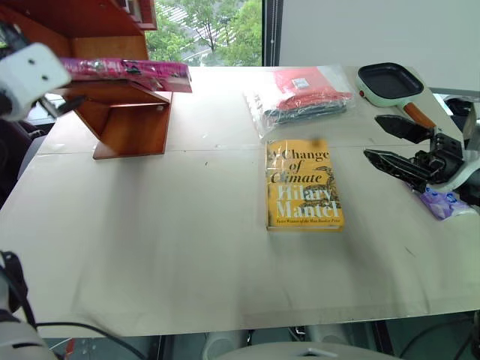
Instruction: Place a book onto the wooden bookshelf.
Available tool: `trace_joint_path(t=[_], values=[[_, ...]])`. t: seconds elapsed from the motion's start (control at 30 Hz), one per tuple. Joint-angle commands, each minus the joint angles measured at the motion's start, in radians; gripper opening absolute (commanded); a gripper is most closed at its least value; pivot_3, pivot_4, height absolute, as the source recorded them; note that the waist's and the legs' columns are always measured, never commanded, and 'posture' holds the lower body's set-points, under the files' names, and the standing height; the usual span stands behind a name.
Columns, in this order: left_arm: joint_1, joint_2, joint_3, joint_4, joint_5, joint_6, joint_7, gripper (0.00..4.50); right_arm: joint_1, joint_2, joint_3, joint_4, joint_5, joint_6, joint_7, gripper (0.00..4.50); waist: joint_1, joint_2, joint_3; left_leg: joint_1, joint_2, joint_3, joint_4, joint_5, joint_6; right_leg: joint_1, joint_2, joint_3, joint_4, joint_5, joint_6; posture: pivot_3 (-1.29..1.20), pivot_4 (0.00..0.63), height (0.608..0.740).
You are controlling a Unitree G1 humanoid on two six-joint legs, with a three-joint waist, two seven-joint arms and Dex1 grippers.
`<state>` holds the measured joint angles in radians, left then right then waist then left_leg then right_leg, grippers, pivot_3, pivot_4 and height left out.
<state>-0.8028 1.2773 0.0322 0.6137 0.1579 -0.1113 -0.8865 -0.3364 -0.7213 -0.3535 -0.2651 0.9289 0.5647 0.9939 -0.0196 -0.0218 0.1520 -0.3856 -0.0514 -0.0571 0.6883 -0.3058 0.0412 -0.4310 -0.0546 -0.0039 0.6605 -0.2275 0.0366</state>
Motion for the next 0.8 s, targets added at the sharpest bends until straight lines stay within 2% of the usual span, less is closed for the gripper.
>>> trace_joint_path(t=[0.03,0.2,0.57,0.8], values=[[0.031,0.063,0.047,-0.077,-0.027,0.087,-0.058,4.48,-0.006,-0.014,-0.022,-0.03,0.013,-0.006,0.0,4.5,0.004,0.0,0.0,0.0,0.0,0.0,0.0,0.0,0.0,0.0,0.0,0.0,0.0,0.0,0.0,0.0,0.15,0.72],[0.032,0.049,0.065,-0.117,-0.032,0.111,-0.03,4.48,-0.004,-0.016,-0.022,-0.03,0.013,-0.005,0.0,4.5,0.015,0.0,0.0,0.0,0.0,-0.001,0.001,0.0,0.0,0.001,0.0,-0.001,-0.001,0.0,0.0,0.0,0.15,0.72],[-0.033,0.042,0.048,-0.076,0.016,0.073,0.055,4.48,0.012,-0.014,-0.025,-0.038,0.011,-0.008,-0.003,4.5,0.009,-0.001,0.0,0.0,0.0,0.0,0.001,0.0,0.0,0.0,0.0,0.0,-0.001,0.0,0.0,0.0,0.15,0.72],[-0.048,0.039,0.071,-0.106,-0.063,0.102,-0.051,4.48,0.021,-0.02,-0.029,-0.04,0.012,-0.009,0.0,4.5,0.009,-0.001,0.0,0.0,0.0,0.0,0.001,0.0,0.0,0.0,0.0,0.0,-0.001,0.0,0.0,0.0,0.15,0.72]])
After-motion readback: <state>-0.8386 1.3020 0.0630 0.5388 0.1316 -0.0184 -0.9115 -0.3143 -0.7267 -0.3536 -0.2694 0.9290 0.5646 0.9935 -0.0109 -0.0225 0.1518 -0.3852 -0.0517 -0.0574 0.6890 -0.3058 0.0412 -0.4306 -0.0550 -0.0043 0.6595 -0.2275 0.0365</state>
